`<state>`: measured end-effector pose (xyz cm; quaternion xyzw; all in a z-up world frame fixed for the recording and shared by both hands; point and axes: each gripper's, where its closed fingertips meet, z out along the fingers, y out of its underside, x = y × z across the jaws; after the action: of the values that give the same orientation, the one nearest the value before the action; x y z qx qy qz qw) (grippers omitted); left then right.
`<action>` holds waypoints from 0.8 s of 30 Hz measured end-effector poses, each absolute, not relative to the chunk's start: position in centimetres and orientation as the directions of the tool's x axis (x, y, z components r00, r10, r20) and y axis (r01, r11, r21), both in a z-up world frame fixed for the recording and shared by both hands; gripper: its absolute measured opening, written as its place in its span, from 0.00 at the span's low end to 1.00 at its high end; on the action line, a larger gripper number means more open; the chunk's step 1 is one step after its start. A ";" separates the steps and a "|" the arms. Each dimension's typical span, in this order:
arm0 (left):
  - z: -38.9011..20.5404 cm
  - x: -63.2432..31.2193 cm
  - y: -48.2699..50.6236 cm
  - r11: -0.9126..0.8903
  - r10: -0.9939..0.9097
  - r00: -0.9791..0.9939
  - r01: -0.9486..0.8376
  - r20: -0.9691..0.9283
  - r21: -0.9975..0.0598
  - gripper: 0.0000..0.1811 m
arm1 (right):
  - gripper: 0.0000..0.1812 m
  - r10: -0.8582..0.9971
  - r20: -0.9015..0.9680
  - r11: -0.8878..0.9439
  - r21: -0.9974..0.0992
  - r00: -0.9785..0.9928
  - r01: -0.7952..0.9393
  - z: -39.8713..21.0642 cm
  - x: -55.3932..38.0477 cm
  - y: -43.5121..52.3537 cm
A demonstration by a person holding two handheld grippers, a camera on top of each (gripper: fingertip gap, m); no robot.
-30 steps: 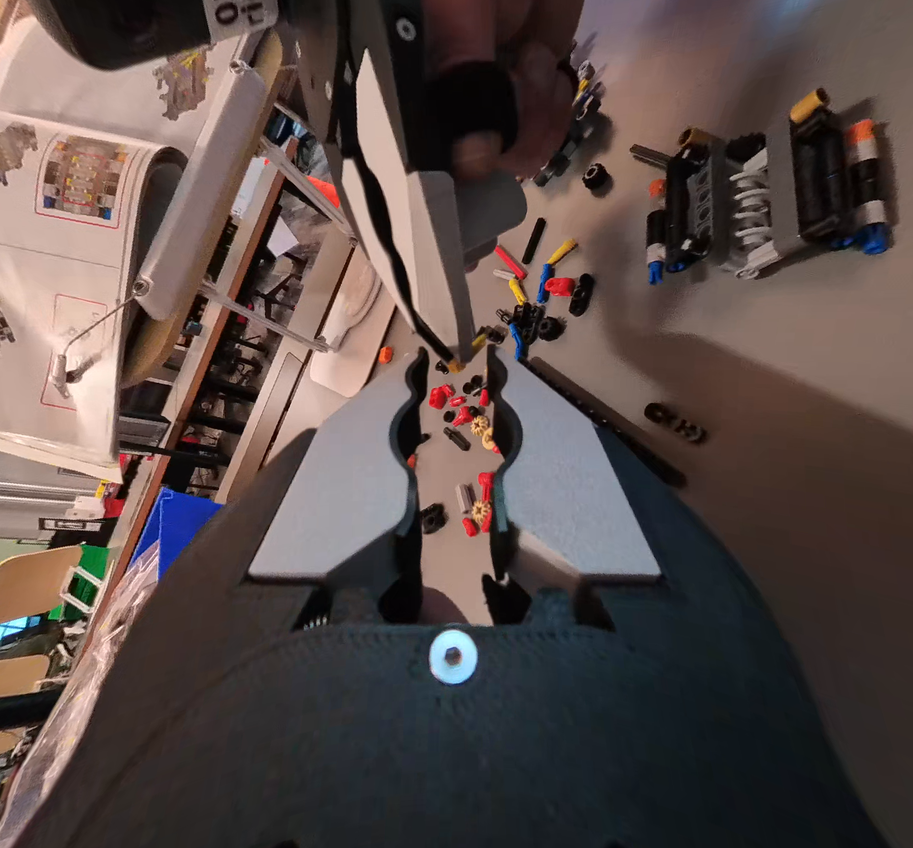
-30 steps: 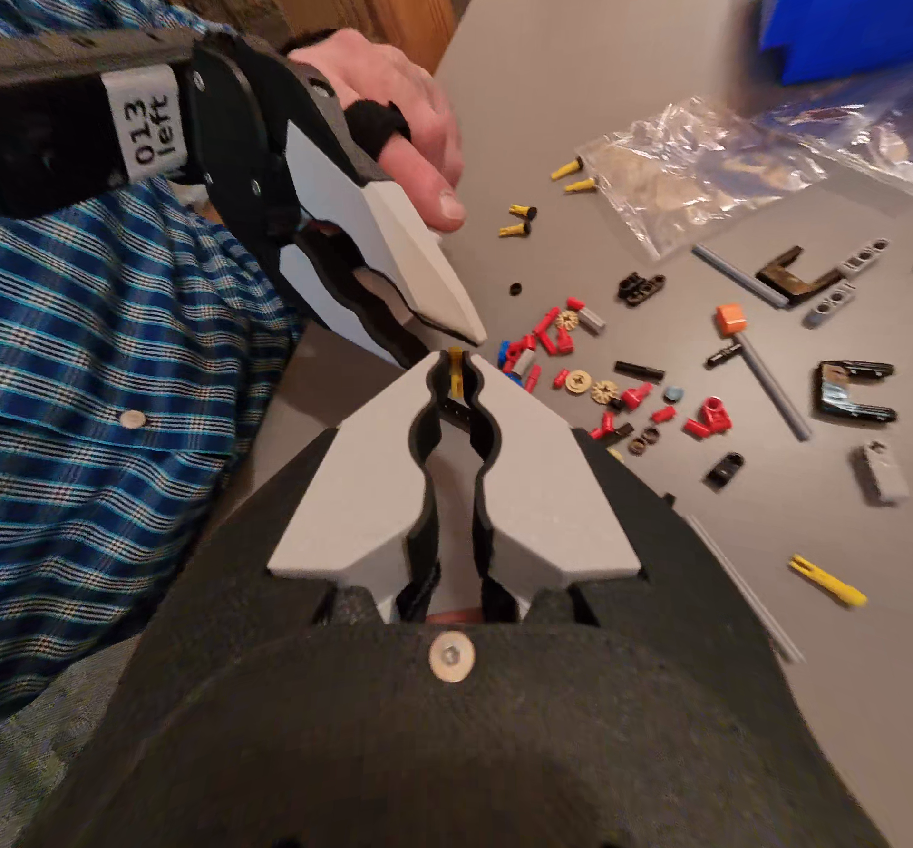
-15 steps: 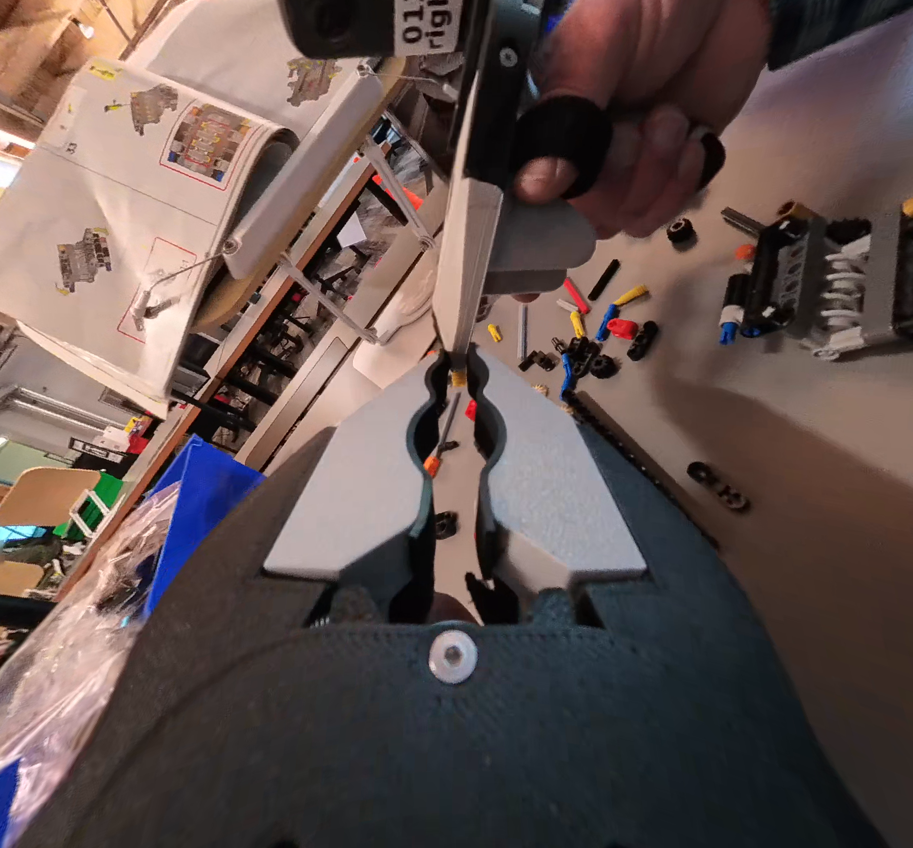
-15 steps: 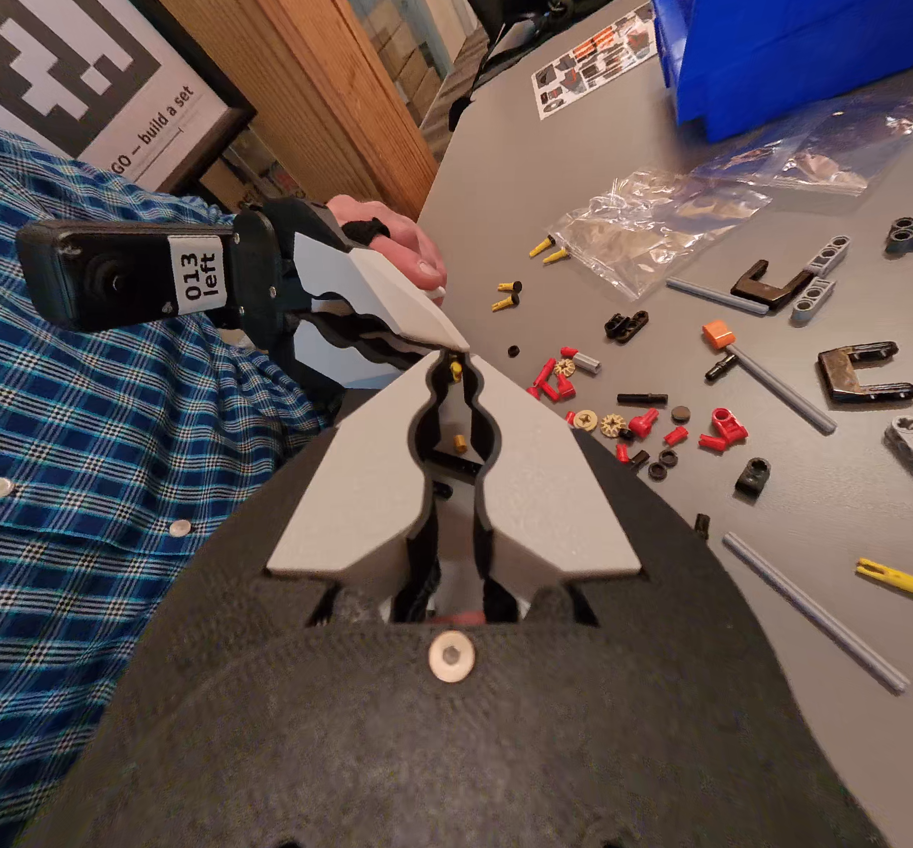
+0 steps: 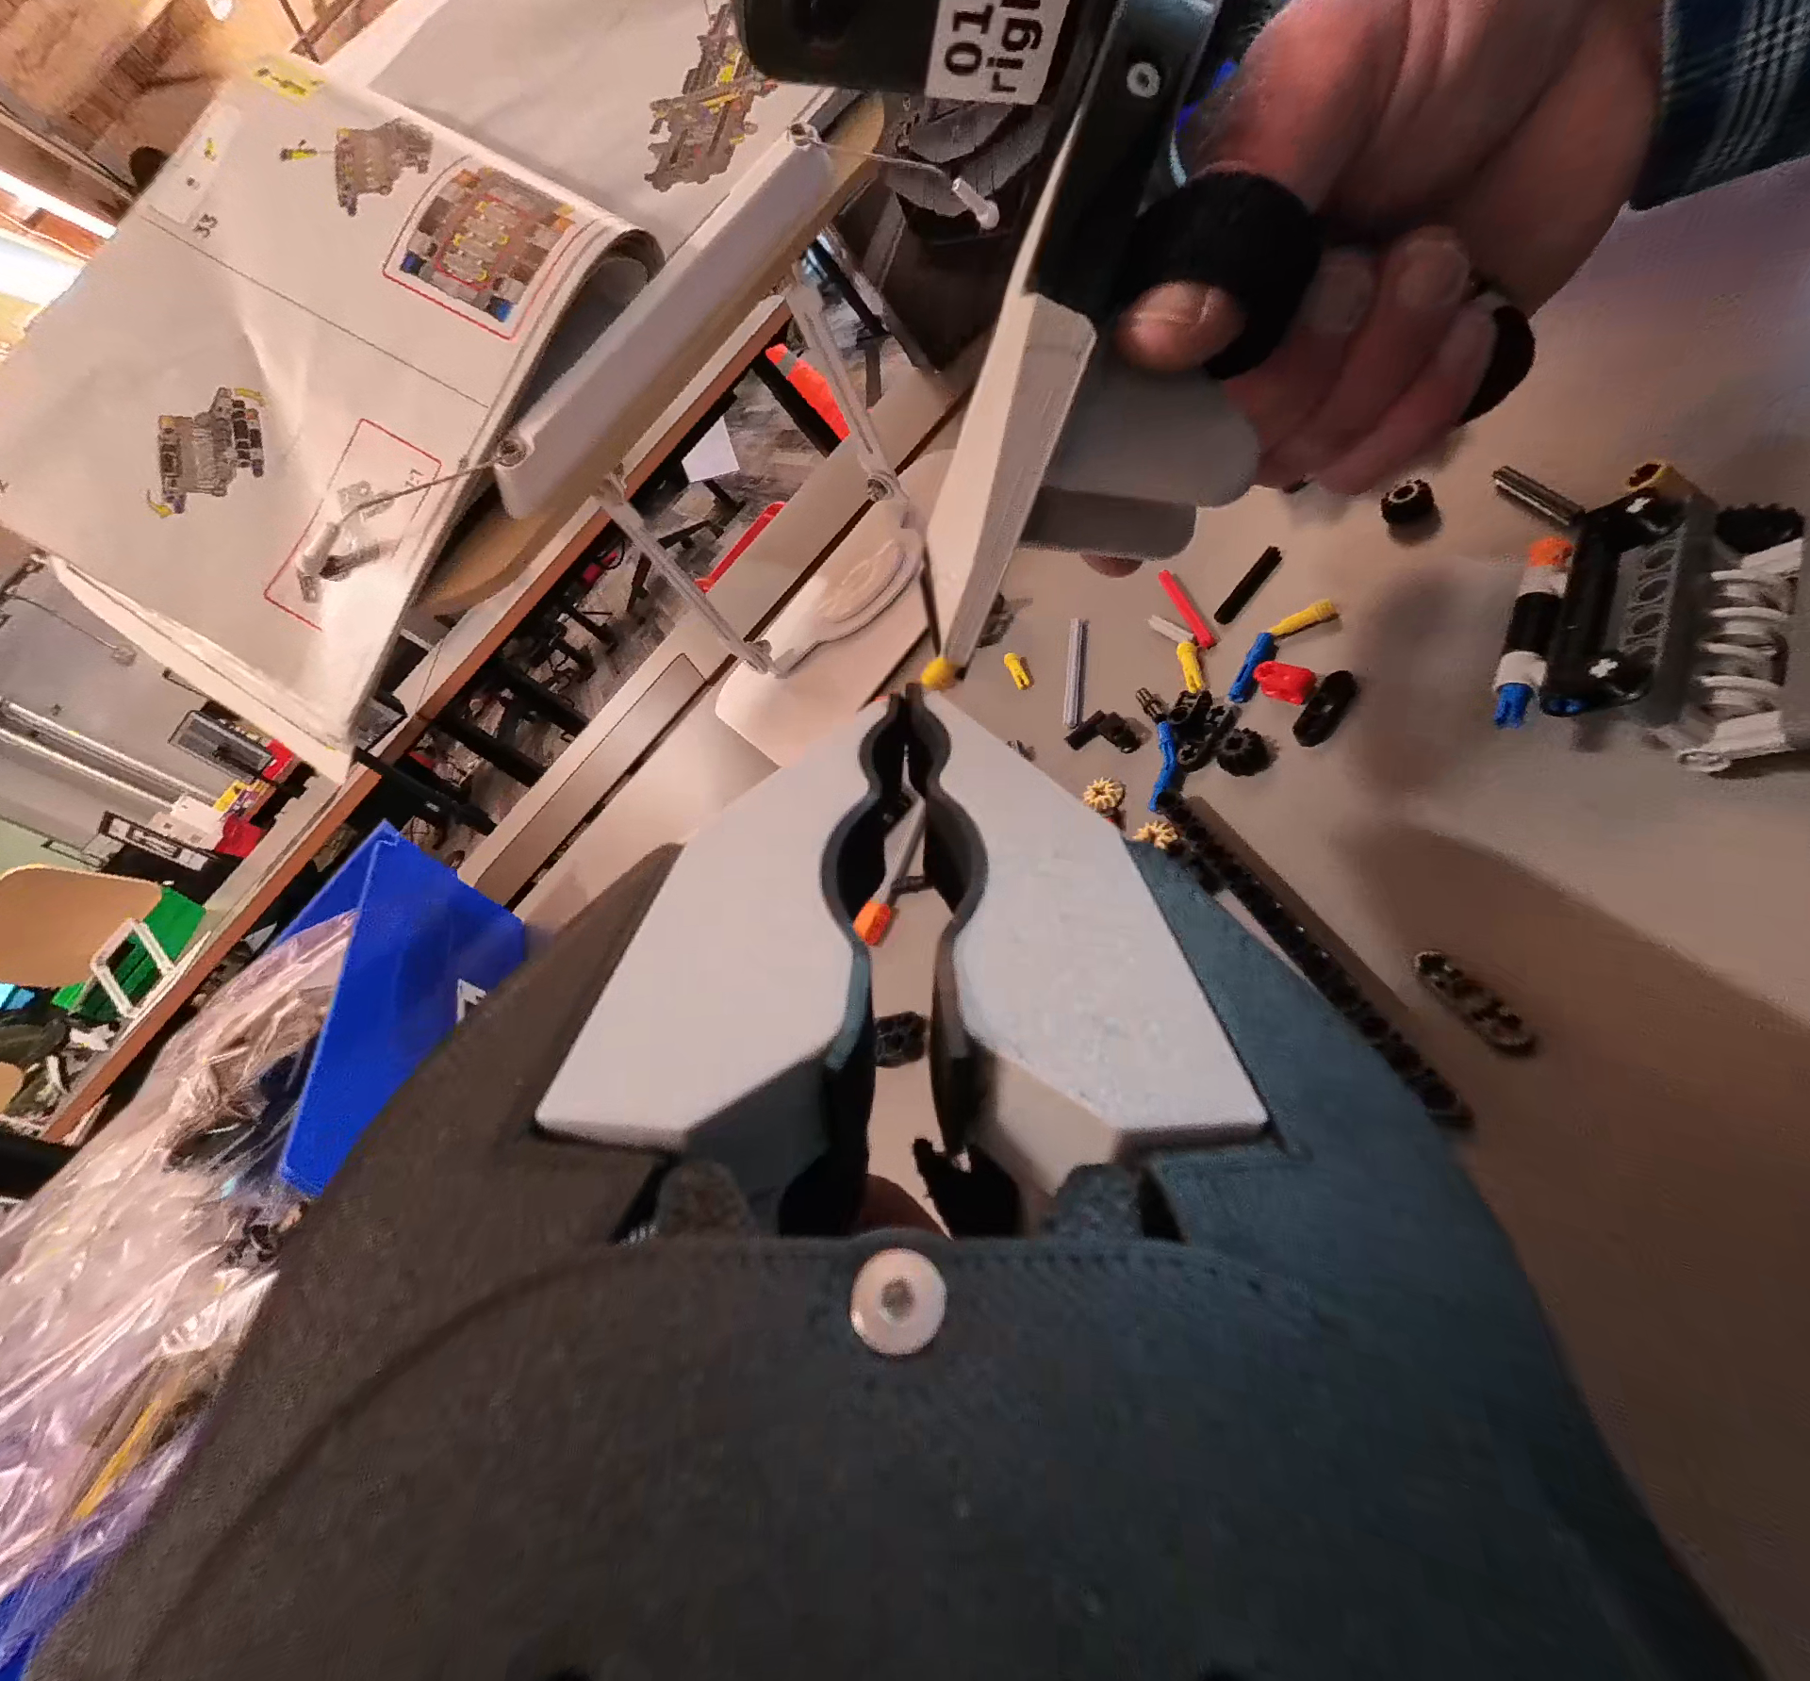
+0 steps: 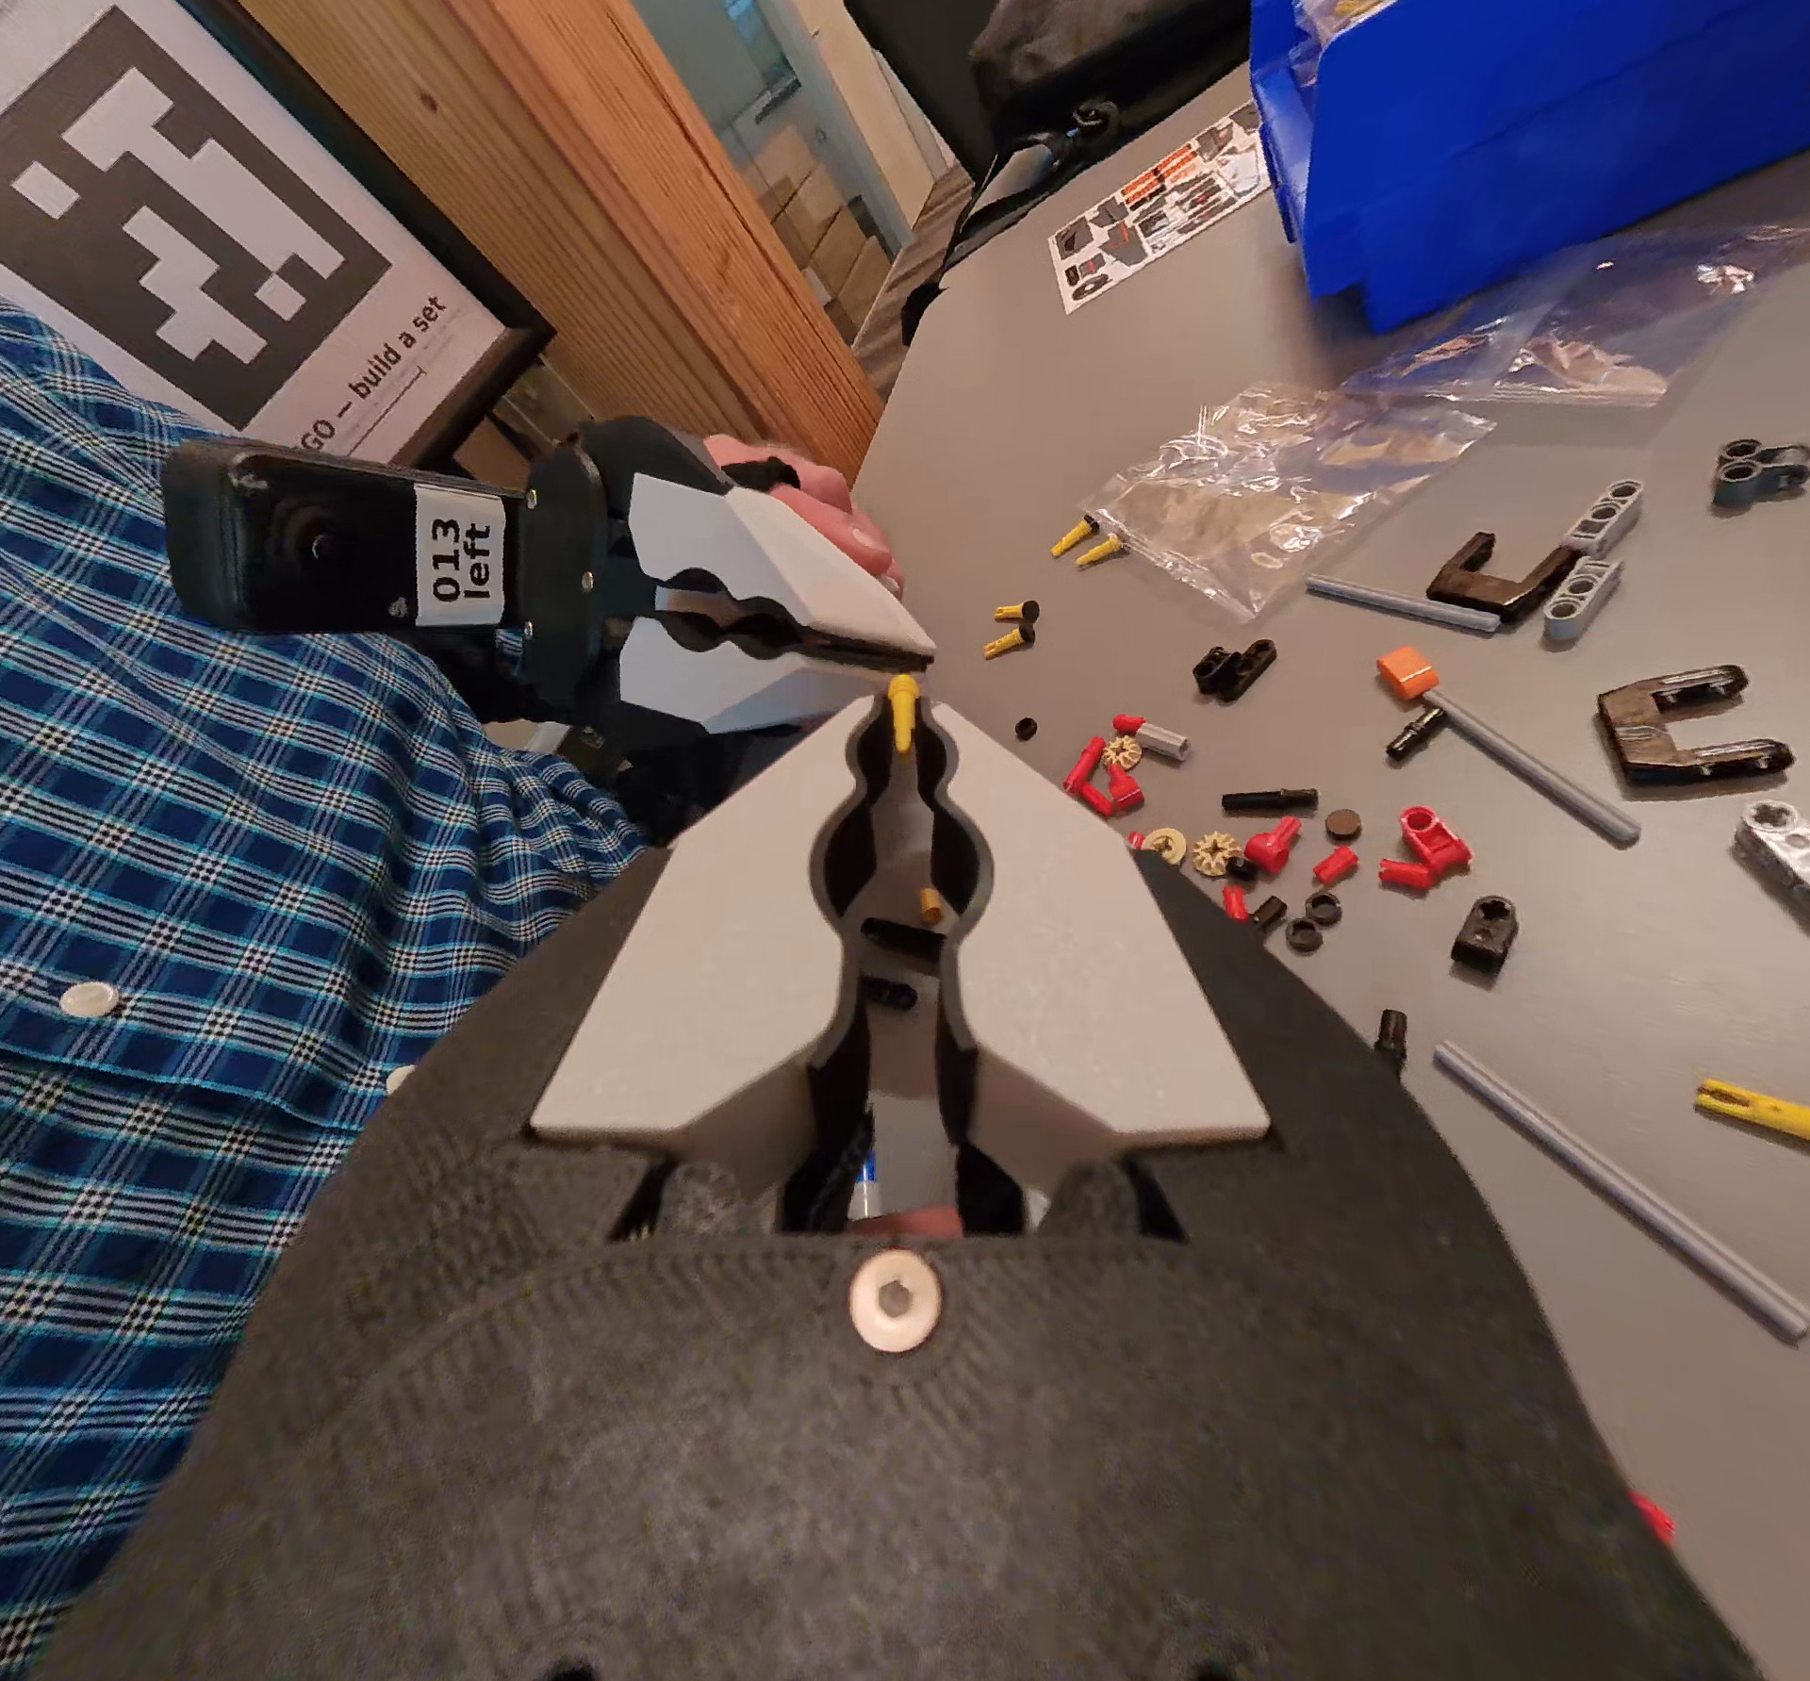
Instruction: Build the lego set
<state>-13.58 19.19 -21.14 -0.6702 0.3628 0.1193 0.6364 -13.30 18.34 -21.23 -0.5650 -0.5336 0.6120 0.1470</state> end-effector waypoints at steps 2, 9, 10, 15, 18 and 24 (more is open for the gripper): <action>-21.2 -13.7 19.2 0.075 -0.345 0.703 -0.640 -0.622 -0.765 0.00 | 0.01 0.784 -0.534 -0.388 -0.820 -0.317 0.420 -21.2 -13.4 18.4; -21.1 -13.6 19.1 0.111 -0.379 0.665 -0.658 -0.643 -0.745 0.09 | 0.01 0.777 -0.543 -0.397 -0.816 -0.319 0.421 -21.2 -13.3 18.6; -21.2 -13.4 19.0 0.120 -0.394 0.648 -0.667 -0.652 -0.736 0.11 | 0.01 0.777 -0.543 -0.398 -0.815 -0.318 0.420 -21.2 -13.3 18.6; -21.6 -12.7 19.0 0.121 -0.401 0.607 -0.707 -0.686 -0.697 0.05 | 0.01 0.776 -0.540 -0.384 -0.815 -0.325 0.435 -21.2 -13.4 18.1; -21.4 -12.8 19.0 0.123 -0.390 0.627 -0.690 -0.674 -0.714 0.02 | 0.02 0.788 -0.526 -0.378 -0.823 -0.319 0.425 -21.0 -13.4 18.3; -21.2 -12.7 18.9 0.126 -0.390 0.663 -0.649 -0.639 -0.750 0.02 | 0.03 0.806 -0.498 -0.350 -0.837 -0.320 0.421 -21.0 -13.3 18.4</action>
<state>-12.66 18.95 -21.16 -0.6533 0.3978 0.1017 0.6361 -13.26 18.41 -20.98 -0.5605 -0.5473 0.6005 0.1600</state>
